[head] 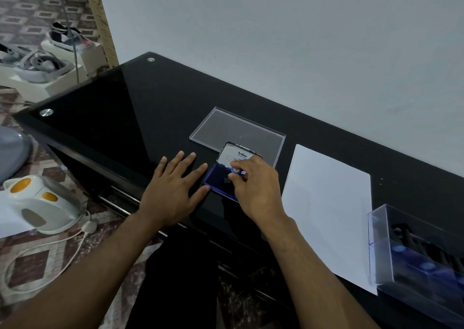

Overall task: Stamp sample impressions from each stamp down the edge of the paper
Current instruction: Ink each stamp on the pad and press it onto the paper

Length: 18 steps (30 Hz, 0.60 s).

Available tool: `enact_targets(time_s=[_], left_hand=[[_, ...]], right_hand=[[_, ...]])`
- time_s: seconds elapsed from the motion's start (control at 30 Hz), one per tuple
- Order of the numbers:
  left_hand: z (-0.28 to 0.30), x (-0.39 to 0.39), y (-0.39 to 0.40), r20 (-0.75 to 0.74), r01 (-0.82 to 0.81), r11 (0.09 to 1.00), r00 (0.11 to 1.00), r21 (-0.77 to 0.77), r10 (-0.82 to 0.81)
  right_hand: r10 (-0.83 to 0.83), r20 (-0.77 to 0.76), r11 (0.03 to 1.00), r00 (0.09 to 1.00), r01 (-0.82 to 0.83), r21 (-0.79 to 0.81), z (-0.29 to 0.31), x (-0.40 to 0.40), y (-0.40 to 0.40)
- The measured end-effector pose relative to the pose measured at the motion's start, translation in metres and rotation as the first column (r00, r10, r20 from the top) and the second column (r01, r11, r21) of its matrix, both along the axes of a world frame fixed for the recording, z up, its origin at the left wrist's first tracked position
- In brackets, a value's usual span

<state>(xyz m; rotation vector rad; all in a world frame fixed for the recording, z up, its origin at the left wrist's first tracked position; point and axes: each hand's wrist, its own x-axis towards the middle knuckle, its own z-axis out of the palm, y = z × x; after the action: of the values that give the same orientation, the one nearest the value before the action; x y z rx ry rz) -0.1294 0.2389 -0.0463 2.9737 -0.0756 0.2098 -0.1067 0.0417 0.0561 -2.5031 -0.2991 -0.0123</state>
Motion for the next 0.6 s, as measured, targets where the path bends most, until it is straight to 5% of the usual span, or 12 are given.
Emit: enact_targets(time_s=[0.6], left_hand=[[0.003,0.0014,0.0009,-0.027,0.023,0.999,0.999,-0.042,-0.024]], right_hand=[[0.018,0.03,1.0,0.999,-0.018,0.004,-0.0075,0.0048,-0.0058]])
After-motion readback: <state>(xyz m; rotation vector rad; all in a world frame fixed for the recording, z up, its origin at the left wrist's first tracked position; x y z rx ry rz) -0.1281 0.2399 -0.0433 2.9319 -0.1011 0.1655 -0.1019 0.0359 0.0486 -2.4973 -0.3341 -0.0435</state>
